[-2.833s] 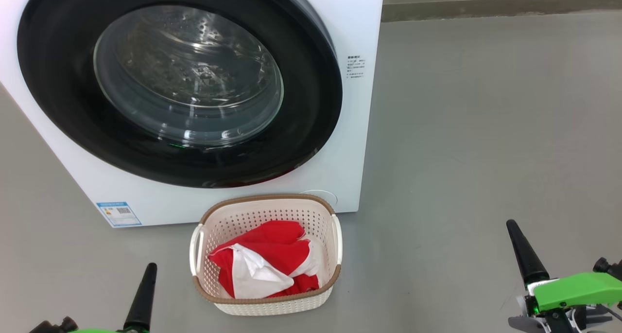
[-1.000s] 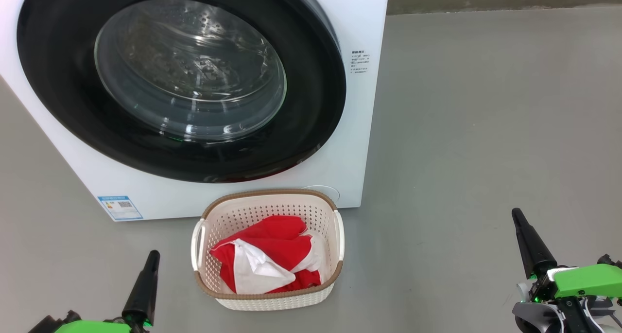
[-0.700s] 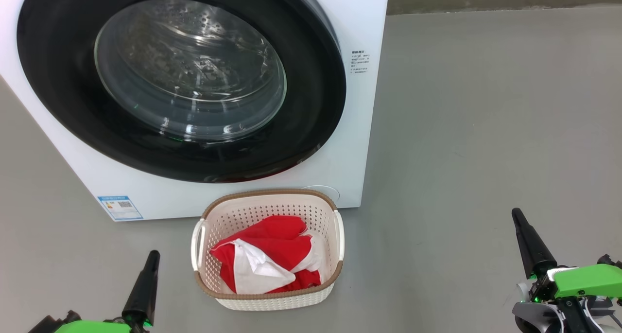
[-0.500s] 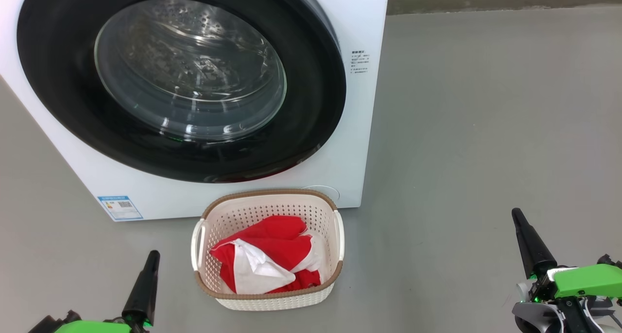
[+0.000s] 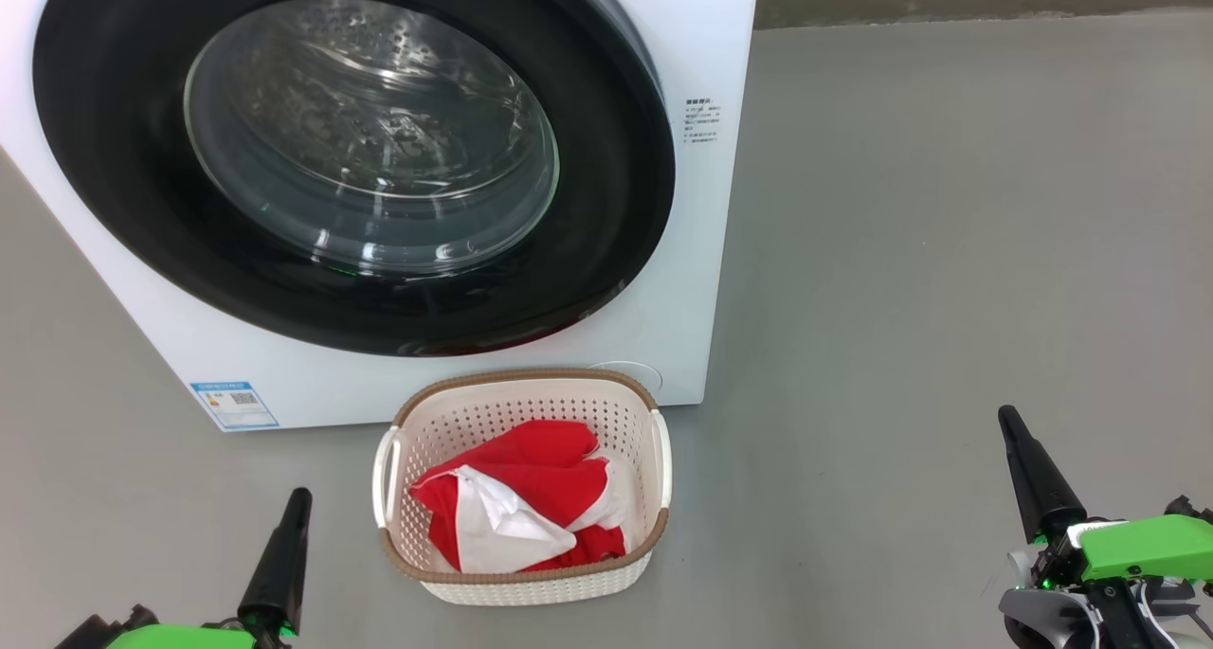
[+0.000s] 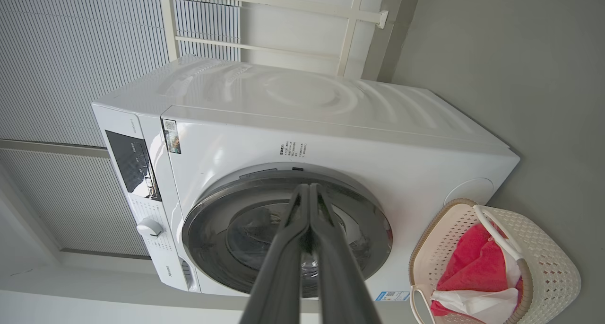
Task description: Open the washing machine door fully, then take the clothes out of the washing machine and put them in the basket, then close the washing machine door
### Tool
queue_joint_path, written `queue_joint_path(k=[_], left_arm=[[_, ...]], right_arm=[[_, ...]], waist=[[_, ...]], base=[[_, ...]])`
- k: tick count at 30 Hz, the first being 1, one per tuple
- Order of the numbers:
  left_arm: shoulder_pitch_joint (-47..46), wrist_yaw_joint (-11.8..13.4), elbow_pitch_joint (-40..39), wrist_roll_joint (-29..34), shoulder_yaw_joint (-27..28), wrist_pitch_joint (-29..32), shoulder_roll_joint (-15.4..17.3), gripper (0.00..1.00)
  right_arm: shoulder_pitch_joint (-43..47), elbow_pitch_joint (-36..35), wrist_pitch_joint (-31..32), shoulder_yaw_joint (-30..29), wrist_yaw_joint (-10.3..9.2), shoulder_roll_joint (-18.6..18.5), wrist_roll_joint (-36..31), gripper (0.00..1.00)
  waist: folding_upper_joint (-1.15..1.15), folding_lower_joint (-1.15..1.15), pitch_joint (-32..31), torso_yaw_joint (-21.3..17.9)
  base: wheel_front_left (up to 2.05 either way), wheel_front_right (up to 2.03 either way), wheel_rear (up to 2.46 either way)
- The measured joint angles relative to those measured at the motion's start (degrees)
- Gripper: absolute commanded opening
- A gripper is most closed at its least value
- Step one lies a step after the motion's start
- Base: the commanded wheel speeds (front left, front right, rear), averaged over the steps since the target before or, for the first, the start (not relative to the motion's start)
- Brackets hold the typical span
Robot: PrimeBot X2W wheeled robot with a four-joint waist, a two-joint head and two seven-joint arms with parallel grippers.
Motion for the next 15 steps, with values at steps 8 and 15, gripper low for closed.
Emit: queue_joint_path(k=[8, 15], left_arm=[[0.00, 0.00, 0.00, 0.00, 0.00, 0.00, 0.00, 0.00], [0.00, 0.01, 0.00, 0.00, 0.00, 0.00, 0.00, 0.00]], right_arm=[[0.00, 0.00, 0.01, -0.01, 0.00, 0.01, 0.00, 0.00], [0.00, 0.00, 0.01, -0.02, 0.00, 0.02, 0.00, 0.00]], waist=[[0.00, 0.00, 0.00, 0.00], [0.00, 0.00, 0.00, 0.00]], base=[[0.00, 0.00, 0.00], [0.00, 0.00, 0.00]])
